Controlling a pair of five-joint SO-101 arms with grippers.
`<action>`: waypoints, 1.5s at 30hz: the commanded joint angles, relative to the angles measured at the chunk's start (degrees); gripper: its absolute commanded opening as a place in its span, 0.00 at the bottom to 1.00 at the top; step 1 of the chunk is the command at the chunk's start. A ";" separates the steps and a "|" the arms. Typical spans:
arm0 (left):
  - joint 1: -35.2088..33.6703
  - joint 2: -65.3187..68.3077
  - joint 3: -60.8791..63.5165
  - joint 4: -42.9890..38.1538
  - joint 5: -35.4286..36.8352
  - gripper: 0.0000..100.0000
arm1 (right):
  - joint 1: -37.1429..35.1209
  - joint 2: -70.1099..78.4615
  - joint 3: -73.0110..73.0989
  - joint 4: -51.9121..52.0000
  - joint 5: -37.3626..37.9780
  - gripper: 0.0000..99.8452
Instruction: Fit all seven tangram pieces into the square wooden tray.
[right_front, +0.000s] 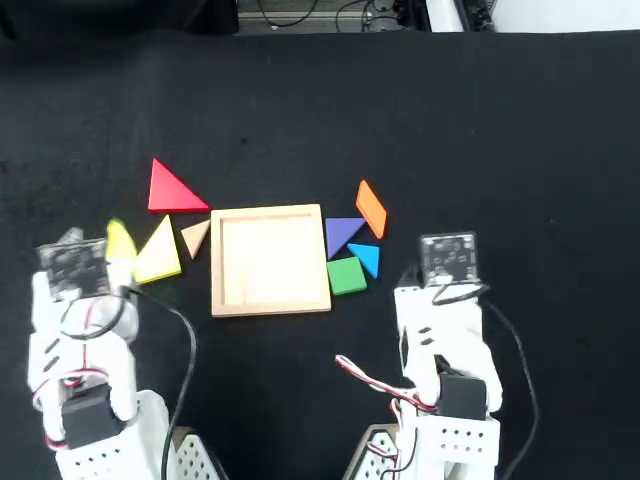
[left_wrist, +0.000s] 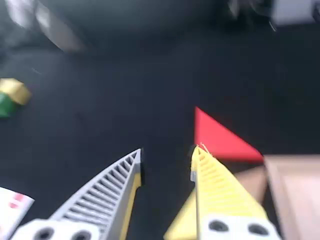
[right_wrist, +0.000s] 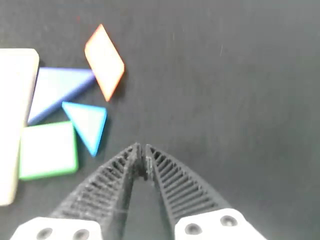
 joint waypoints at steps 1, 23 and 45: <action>-5.58 0.00 -4.88 -7.65 -3.34 0.17 | 0.44 -2.42 -0.04 -8.62 10.73 0.02; 9.45 79.91 -58.07 9.85 -11.34 0.17 | -0.53 -1.80 -0.04 -7.56 3.69 0.02; 9.54 135.82 -113.19 38.59 42.11 0.48 | -0.62 -1.80 -0.04 -7.47 3.87 0.02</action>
